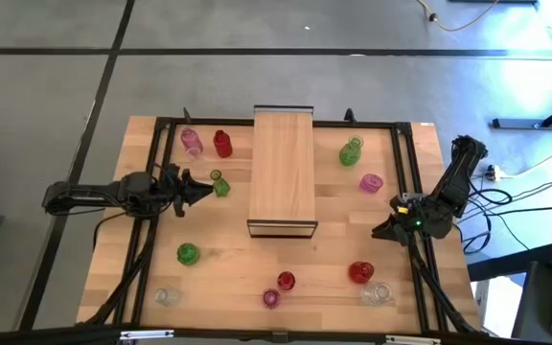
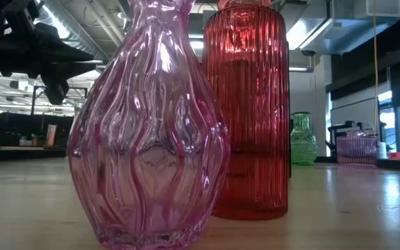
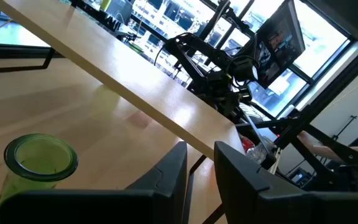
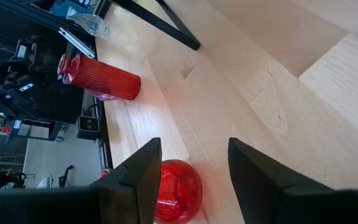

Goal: Sort vases onto shelf

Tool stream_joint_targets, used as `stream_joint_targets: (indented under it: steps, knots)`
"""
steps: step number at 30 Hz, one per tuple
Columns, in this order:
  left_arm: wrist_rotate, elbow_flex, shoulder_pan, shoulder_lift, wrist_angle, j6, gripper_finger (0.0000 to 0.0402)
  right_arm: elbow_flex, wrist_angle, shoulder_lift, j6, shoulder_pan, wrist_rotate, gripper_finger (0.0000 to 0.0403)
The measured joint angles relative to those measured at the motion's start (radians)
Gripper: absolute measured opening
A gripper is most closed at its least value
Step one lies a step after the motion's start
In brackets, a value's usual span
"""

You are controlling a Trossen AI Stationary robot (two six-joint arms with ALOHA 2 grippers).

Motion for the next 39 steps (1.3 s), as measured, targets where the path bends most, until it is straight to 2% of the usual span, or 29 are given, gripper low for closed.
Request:
stream_joint_targets:
  steps: [13,20,34,36,39]
  knots:
    - [0.0,0.0,0.0,0.0,0.0,0.0,0.0075,0.0,0.001,0.0,0.0,0.0,0.002,0.0168]
    - [0.0,0.0,0.0,0.0,0.0,0.0,0.0075,0.0,0.007,0.0,0.001,0.0,0.141,0.0168]
    - [0.0,0.0,0.0,0.0,0.0,0.0,0.0075,0.0,-0.014,0.0,0.002,0.0,0.281,0.0168]
    - [-0.025,0.0,0.0,0.0,0.001,-0.004,0.0075,0.0,-0.014,0.0,0.012,0.0,0.293,0.0168]
    - [-0.09,0.0,0.0,0.0,0.03,-0.163,0.0075,0.0,0.008,0.0,0.016,0.0,0.337,0.0168]
